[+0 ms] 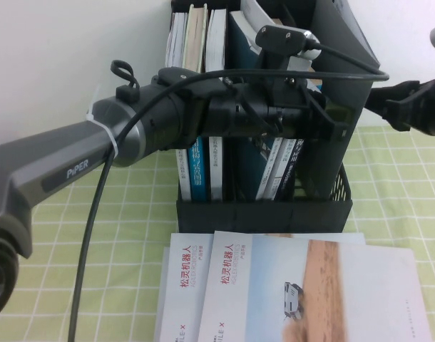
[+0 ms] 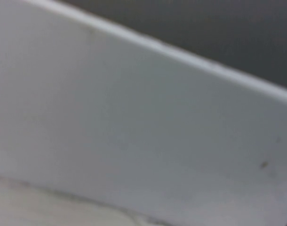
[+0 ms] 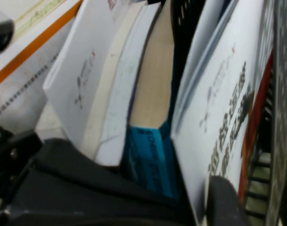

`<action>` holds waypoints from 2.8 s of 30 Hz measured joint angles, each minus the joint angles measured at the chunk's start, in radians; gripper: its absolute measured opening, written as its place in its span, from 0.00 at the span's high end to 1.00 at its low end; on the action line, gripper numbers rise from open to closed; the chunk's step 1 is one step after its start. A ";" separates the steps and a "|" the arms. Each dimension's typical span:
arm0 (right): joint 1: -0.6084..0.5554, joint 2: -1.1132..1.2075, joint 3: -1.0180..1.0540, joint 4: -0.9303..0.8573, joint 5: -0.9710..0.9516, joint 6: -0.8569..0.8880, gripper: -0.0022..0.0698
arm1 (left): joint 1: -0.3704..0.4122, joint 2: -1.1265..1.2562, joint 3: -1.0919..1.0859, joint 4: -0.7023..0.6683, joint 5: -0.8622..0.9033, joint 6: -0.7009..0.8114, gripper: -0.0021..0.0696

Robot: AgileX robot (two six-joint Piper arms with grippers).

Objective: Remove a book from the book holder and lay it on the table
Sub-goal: Hold the bookshelf, then pick up the right side book from the book shelf, then place the picked book on the book

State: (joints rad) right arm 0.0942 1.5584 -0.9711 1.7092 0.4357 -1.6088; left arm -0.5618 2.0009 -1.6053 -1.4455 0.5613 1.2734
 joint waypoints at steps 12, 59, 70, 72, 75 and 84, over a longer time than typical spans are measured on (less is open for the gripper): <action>0.000 -0.150 -0.004 -0.092 0.021 0.006 0.39 | 0.002 0.009 -0.020 0.009 0.005 0.000 0.98; 0.002 0.182 -0.139 0.001 0.101 -0.058 0.59 | 0.002 0.016 -0.026 0.010 0.003 0.022 0.98; 0.002 0.138 -0.145 -0.009 0.176 -0.058 0.96 | 0.004 0.017 -0.026 0.025 0.026 0.026 0.98; 0.000 0.088 -0.145 -0.009 0.174 -0.058 0.96 | 0.004 0.012 -0.026 0.032 0.026 0.021 0.98; -0.007 0.015 -0.147 -0.011 0.174 -0.045 0.96 | 0.008 -0.004 -0.026 0.042 0.027 0.009 0.98; -0.006 -0.161 -0.218 -0.094 0.262 0.157 0.96 | 0.044 -0.164 -0.026 0.076 0.116 -0.037 0.98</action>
State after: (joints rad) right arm 0.0878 1.3973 -1.1890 1.6148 0.6981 -1.4518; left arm -0.5180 1.8364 -1.6311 -1.3699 0.6770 1.2360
